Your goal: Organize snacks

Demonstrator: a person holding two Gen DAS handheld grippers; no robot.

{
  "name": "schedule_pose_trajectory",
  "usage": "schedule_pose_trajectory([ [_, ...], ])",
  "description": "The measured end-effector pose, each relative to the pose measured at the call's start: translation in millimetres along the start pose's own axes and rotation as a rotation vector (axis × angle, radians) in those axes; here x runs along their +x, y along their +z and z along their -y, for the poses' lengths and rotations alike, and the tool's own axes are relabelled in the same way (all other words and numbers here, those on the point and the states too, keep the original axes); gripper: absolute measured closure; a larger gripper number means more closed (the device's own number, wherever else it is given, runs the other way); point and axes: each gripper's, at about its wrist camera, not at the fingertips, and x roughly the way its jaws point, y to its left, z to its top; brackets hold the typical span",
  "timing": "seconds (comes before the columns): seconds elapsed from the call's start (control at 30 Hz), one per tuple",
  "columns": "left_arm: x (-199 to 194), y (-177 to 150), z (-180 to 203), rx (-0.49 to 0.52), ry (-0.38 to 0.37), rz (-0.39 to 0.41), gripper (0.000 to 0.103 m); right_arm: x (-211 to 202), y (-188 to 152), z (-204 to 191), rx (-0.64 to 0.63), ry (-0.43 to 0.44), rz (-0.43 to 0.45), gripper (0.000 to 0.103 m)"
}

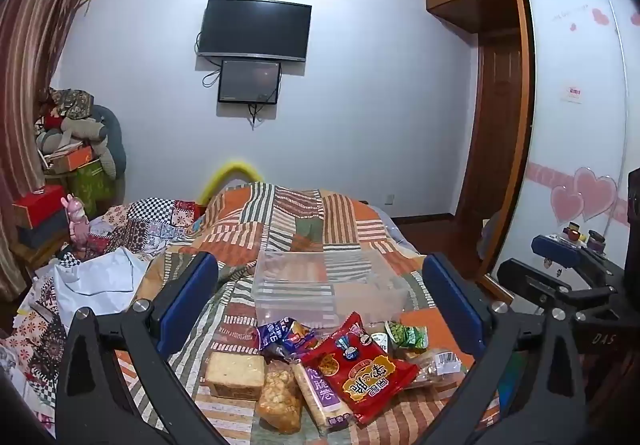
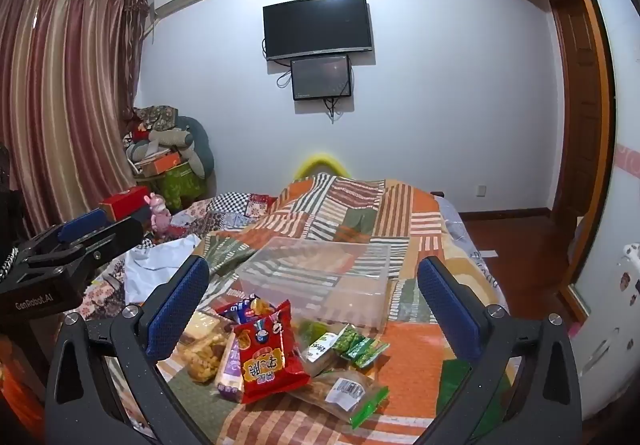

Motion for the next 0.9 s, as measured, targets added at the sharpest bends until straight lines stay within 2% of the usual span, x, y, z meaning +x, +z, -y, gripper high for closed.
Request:
schedule_pose_trajectory([
  [0.27, 2, 2, 0, 0.012, 0.014, -0.003, 0.0, -1, 0, 0, 0.006, 0.009, -0.003, 0.0],
  [0.33, 10, -7, 1, 0.007, 0.013, -0.001, 0.0, 0, 0, -2, 0.006, 0.009, -0.003, 0.0],
  [0.9, 1, -2, 1, 0.012, 0.008, 0.005, 0.0, -4, 2, 0, 0.02, 0.023, 0.004, 0.0],
])
